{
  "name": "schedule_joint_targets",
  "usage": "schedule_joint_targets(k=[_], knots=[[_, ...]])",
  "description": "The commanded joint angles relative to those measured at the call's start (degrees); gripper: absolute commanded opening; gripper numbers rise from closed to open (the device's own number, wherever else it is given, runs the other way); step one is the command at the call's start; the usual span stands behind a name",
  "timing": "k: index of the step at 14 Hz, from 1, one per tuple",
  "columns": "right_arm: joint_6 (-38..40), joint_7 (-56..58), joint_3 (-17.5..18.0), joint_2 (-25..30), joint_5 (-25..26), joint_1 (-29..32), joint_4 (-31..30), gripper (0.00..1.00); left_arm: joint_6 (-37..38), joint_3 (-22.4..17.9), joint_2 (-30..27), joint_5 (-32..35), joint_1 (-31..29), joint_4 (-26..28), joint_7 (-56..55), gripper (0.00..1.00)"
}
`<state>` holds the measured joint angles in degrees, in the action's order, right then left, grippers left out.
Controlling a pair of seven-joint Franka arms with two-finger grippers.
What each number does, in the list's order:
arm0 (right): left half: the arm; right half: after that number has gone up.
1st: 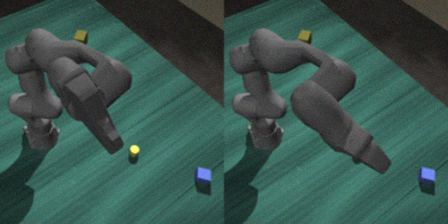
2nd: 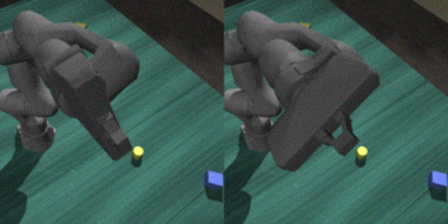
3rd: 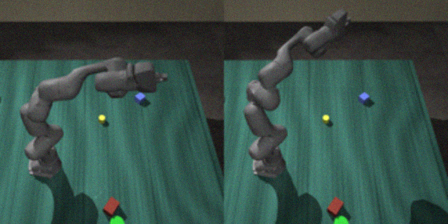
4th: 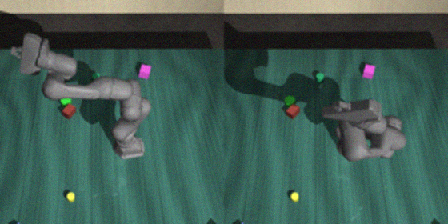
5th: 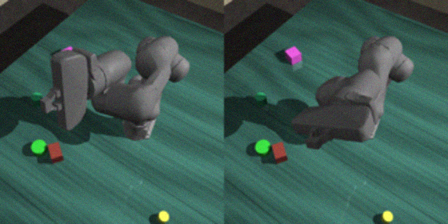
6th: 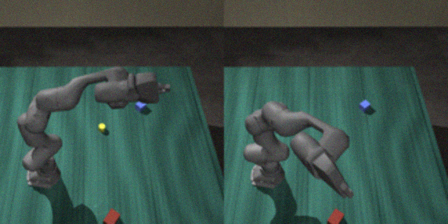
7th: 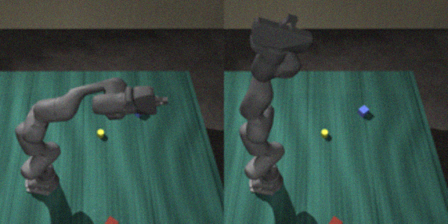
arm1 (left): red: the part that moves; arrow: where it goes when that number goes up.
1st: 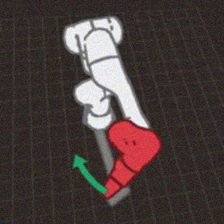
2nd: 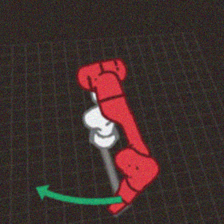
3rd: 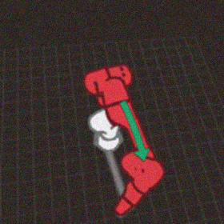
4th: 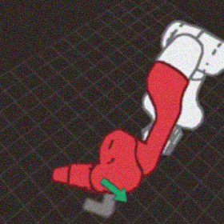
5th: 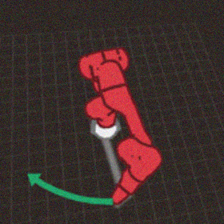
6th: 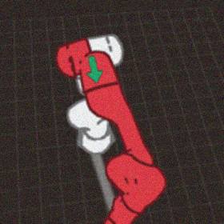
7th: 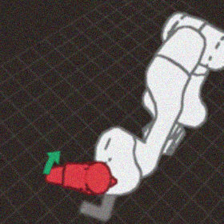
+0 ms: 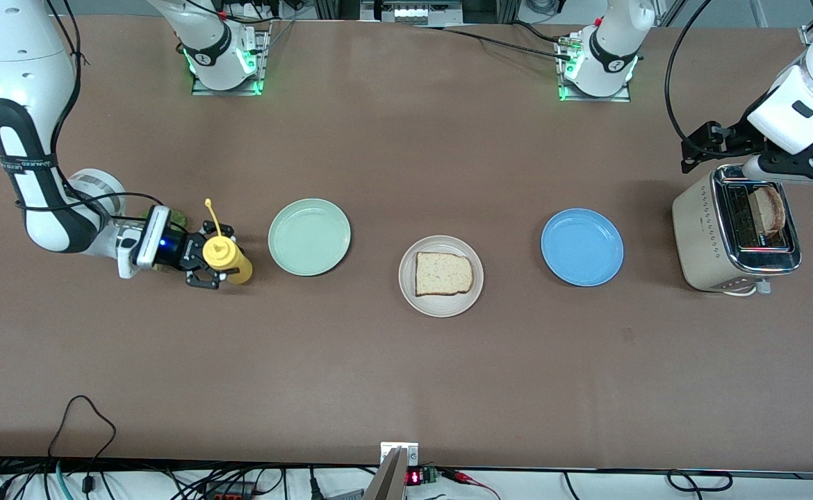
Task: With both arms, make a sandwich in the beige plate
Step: 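Carry the yellow bottle with the right gripper over the bread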
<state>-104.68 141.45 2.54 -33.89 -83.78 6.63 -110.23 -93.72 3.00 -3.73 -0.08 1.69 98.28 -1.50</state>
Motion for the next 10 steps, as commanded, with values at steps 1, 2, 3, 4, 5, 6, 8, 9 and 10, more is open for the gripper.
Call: schedule_joint_targets(k=[1,2,3,4,5,6,8,9,10], knots=[[-7.35,-6.0,-0.35,1.54,-2.96,-5.38,2.99,0.38,1.53,-0.54,0.83,-0.63,0.6,-1.95,-0.35,1.0],[-10.95,-7.58,-0.35,1.98,-2.97,-7.14,4.48,0.38,1.61,-0.54,0.83,-0.63,0.6,-1.95,-0.35,1.0],[-14.12,-9.51,-0.35,2.08,-2.97,-9.16,5.63,0.38,1.96,-0.54,0.83,-0.63,0.6,-1.95,-0.35,1.0],[-17.19,-10.75,-0.43,2.16,-2.79,-11.27,6.51,0.38,2.05,-0.54,0.83,-0.63,0.6,-1.95,-0.35,1.0],[-21.23,-11.8,-0.43,2.16,-2.88,-13.38,7.48,0.38,1.97,-0.54,0.83,-0.63,0.6,-1.95,-0.35,1.0],[-24.75,-13.03,-0.43,2.16,-2.88,-15.66,8.27,0.38,1.97,-0.62,0.83,-0.63,0.6,-1.95,-0.35,1.0],[-33.27,-15.58,-0.43,2.16,-2.62,-20.67,9.59,0.38,1.97,-0.71,0.83,-0.63,0.6,-1.95,-0.26,1.0],[-37.22,-16.2,-0.43,2.08,-2.61,-23.22,10.29,0.38,1.97,-0.71,0.83,-0.63,0.6,-1.95,-0.35,1.0],[-40.92,-16.12,-0.43,1.82,-2.79,-25.77,10.47,0.38,1.97,-0.71,0.83,-0.63,0.6,-1.95,-0.35,1.0]])
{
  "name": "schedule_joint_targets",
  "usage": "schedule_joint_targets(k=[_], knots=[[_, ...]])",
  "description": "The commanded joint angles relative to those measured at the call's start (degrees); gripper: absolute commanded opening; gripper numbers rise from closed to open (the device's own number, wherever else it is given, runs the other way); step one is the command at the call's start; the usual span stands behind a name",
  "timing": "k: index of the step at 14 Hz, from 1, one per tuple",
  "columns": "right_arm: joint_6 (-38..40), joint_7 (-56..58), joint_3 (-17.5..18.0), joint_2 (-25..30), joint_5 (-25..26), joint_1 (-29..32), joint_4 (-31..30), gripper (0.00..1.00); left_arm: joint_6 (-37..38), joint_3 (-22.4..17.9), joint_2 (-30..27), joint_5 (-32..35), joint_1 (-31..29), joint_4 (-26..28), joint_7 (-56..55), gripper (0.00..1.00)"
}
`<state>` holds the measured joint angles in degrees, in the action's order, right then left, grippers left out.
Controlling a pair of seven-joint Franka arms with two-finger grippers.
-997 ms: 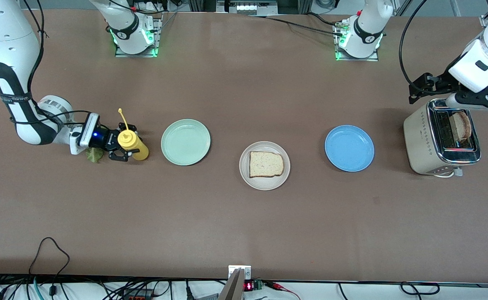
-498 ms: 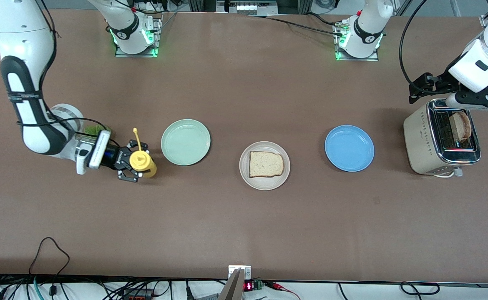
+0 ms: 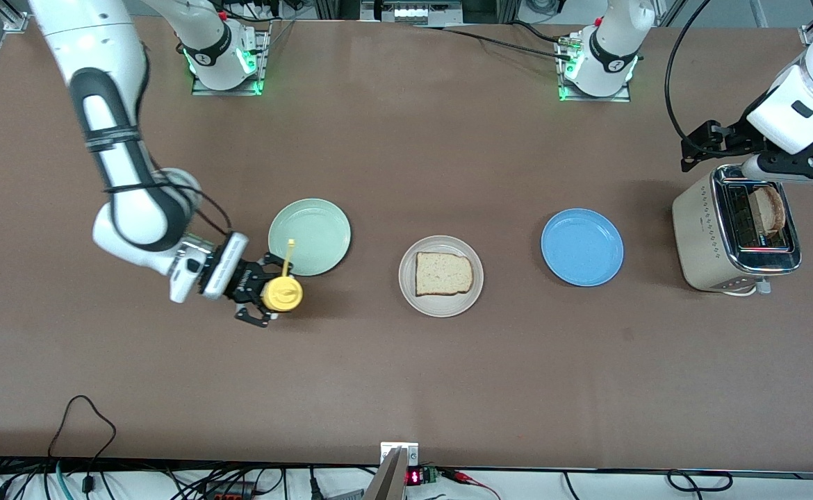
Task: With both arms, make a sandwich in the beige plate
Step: 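Carry the yellow bottle with the right gripper over the bread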
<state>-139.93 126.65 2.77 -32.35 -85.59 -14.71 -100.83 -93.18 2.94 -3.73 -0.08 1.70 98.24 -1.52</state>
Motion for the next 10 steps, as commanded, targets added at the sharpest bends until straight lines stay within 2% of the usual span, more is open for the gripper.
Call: schedule_joint_targets(k=[1,3,6,10], knots=[[-10.06,-1.32,-0.66,0.09,-1.07,-7.15,1.16,0.38,1.42,-0.74,0.83,-0.62,0.59,-1.91,-0.24,1.0],[-18.84,-1.75,-0.66,-0.69,-1.16,-12.16,1.25,0.38,1.5,-0.74,0.92,-0.62,0.59,-1.91,-0.24,1.0],[-27.39,-2.81,-0.66,-3.94,-1.08,-18.15,4.76,0.38,1.51,-0.74,0.83,-0.62,0.59,-1.91,-0.33,1.0],[-38.81,-2.55,-0.83,-9.74,2.51,-23.69,8.98,0.38,1.77,-0.74,0.83,-0.62,0.5,-1.91,-0.24,1.0]])
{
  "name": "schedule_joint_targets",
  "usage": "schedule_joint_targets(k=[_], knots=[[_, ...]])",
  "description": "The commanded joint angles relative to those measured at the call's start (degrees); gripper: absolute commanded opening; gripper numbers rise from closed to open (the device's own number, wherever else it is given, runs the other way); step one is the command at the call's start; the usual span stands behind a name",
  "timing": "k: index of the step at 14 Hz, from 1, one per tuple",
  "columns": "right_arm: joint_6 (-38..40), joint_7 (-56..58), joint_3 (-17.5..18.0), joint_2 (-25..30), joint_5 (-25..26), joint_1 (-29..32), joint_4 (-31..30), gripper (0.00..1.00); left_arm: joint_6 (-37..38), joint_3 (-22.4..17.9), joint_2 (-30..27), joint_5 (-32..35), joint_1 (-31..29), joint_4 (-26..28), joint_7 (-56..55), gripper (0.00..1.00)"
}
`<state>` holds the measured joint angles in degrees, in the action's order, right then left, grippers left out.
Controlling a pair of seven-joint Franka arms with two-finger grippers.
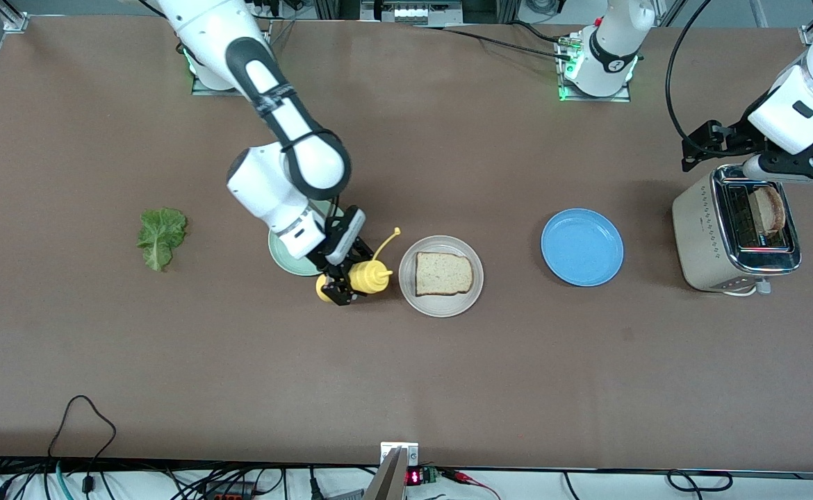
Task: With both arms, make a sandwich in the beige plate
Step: 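Carry the yellow bottle with the right gripper over the bread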
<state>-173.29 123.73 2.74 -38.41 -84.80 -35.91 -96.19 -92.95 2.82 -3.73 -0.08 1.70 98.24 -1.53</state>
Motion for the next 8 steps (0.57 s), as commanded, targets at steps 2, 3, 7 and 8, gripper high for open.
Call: schedule_joint_targets(k=[2,3,7,8], knots=[[-10.03,0.19,-0.81,-6.13,5.59,-4.25,6.35,0.37,1.54,-0.62,0.83,-0.62,0.5,-1.91,-0.22,1.0],[-12.74,0.19,-0.9,-7.28,7.43,-5.48,7.06,0.37,1.54,-0.62,0.83,-0.62,0.5,-1.91,-0.22,1.0],[-22.16,0.19,-1.25,-10.62,13.07,-10.49,8.82,0.37,1.54,-0.62,0.92,-0.62,0.5,-1.91,-0.22,1.0],[-23.13,0.19,-1.34,-11.24,14.38,-11.02,9.0,0.37,1.54,-0.62,0.83,-0.62,0.41,-1.91,-0.22,1.0]])
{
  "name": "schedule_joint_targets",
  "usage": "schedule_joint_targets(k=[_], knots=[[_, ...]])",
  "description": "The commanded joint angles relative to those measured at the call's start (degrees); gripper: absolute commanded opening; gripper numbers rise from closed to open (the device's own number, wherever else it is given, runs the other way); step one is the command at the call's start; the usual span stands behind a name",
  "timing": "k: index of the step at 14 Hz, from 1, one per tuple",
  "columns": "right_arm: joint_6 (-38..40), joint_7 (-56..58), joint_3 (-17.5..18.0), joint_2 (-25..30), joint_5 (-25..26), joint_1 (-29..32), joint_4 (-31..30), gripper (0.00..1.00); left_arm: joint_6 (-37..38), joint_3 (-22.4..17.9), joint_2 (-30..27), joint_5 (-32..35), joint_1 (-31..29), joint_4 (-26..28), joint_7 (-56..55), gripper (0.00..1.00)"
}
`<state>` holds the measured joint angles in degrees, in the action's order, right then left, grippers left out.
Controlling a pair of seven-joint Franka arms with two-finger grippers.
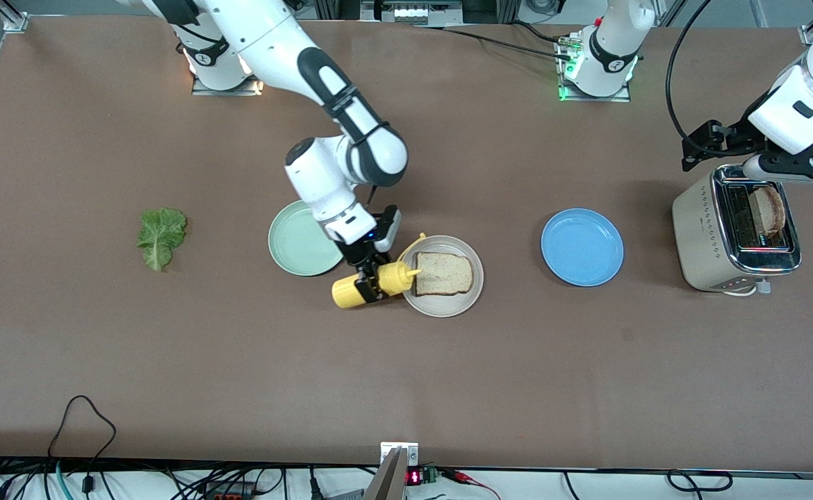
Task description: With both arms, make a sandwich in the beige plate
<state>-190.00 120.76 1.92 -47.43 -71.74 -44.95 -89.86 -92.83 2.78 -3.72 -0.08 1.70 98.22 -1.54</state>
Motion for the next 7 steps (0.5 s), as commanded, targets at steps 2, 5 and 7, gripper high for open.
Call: schedule_joint_targets(k=[2,5,7], knots=[[-8.96,3.08,-1.56,-4.5,4.05,-3.55,4.42,0.37,1.42,-0.59,0.9,-0.62,0.41,-1.9,-0.22,1.0],[-12.06,3.17,-9.0,-8.54,6.0,-10.48,7.33,0.37,1.51,-0.67,0.82,-0.62,0.24,-1.9,-0.22,1.0],[-12.14,3.52,-15.77,-10.22,6.09,-15.31,7.33,0.37,1.51,-0.59,0.82,-0.62,0.15,-1.9,-0.13,1.0]])
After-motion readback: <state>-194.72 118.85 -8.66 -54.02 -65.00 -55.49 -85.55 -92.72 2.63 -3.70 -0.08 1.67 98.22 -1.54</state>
